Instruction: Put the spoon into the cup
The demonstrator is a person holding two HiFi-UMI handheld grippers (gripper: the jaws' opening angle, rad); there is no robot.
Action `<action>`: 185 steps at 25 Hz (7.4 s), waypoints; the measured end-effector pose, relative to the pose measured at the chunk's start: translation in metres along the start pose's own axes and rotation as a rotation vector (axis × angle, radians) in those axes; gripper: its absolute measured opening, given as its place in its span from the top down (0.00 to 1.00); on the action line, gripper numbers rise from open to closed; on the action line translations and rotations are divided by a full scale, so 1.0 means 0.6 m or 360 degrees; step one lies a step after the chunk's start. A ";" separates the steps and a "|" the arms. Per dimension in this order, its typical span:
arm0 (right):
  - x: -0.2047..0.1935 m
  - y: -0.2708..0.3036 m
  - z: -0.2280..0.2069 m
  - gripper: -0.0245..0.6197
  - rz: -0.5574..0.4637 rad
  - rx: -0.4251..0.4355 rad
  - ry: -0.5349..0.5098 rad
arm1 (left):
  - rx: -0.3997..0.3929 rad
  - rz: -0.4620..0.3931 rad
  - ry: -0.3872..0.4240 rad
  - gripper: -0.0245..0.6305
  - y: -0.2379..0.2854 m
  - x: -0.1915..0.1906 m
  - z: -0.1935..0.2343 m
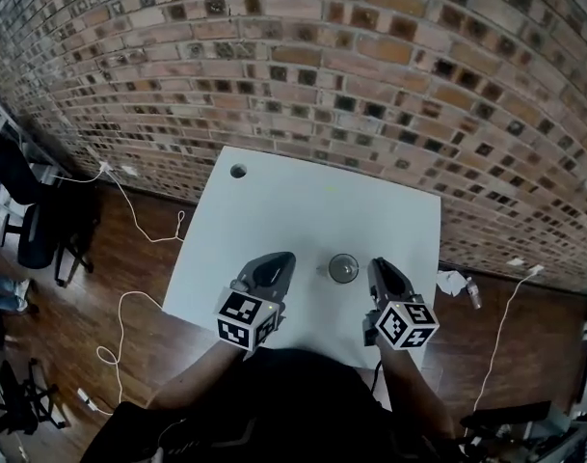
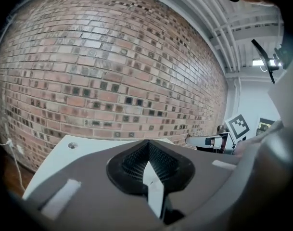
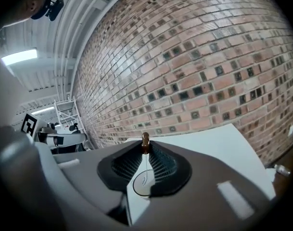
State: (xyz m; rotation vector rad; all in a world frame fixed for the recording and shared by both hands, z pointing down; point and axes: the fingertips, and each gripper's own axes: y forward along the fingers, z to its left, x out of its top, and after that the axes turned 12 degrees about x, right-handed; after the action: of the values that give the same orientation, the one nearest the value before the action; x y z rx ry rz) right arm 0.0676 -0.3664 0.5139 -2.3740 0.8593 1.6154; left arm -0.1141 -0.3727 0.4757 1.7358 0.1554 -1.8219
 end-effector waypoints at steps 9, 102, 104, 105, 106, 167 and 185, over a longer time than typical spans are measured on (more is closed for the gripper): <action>-0.036 0.034 -0.014 0.89 0.0029 0.0000 0.0017 | 0.0060 0.0092 -0.0042 0.97 0.034 -0.047 0.034; 0.036 -0.265 0.064 0.95 -0.0184 -0.0015 -0.0142 | 0.0124 -0.0304 -0.0053 0.97 -0.223 0.013 -0.060; 0.019 -0.287 0.083 0.95 -0.0136 -0.0050 -0.0184 | 0.0093 -0.0290 -0.0103 0.97 -0.250 -0.022 -0.068; 0.011 -0.301 0.089 0.95 -0.0124 -0.0075 -0.0187 | 0.0077 -0.0276 -0.0130 0.97 -0.261 -0.042 -0.075; 0.004 -0.316 0.096 0.95 -0.0122 -0.0099 -0.0181 | 0.0059 -0.0259 -0.0148 0.97 -0.269 -0.060 -0.081; -0.067 -0.729 0.367 0.95 -0.0213 0.0154 -0.0359 | 0.0086 -0.0390 -0.0106 0.97 -0.640 -0.087 -0.379; -0.068 -0.747 0.355 0.95 -0.0175 0.0152 -0.0387 | 0.0100 -0.0363 -0.0118 0.97 -0.634 -0.098 -0.396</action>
State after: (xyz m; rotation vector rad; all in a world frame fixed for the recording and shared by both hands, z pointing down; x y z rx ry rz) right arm 0.1222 0.1088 0.3762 -2.0685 0.7278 1.7307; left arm -0.0997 0.0687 0.3780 1.7494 0.2788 -2.0722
